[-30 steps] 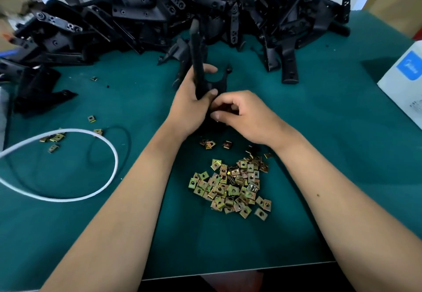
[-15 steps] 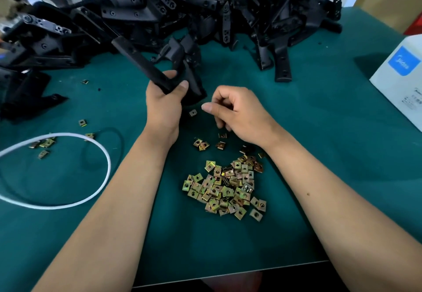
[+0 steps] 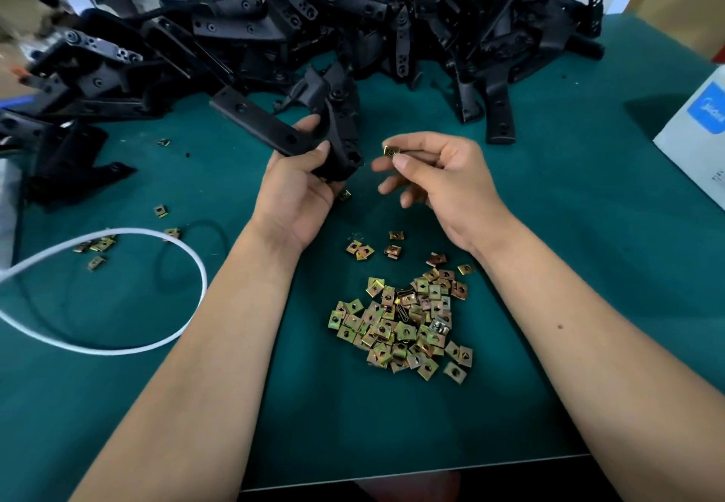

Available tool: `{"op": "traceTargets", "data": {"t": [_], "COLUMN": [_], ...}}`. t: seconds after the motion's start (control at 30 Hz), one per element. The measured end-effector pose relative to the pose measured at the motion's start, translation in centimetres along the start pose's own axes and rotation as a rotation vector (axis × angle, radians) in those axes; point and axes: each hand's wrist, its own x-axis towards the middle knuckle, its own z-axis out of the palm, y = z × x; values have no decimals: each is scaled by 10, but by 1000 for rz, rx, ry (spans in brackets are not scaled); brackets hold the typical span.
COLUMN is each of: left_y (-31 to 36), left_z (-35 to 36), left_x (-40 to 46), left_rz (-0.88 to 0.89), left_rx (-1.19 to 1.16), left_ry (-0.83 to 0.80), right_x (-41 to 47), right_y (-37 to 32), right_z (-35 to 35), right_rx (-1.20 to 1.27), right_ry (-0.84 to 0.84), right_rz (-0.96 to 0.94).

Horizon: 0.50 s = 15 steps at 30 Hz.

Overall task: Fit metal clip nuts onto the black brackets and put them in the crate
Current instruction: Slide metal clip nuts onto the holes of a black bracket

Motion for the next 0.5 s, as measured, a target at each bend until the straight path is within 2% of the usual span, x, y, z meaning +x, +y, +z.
{"op": "traceTargets", "data": {"t": [0.2, 0.5], "left_y": [-1, -2], "left_z": [1, 2], "left_x": [1, -1], "left_rz": [-4, -14], "left_rx": [-47, 23], "left_ry": [-13, -96], "right_x": [-1, -2], "right_y": [0, 0], "right_z": [2, 9], "right_rx": [3, 81], "right_ry": [0, 31], "right_rz": [8, 22]}}
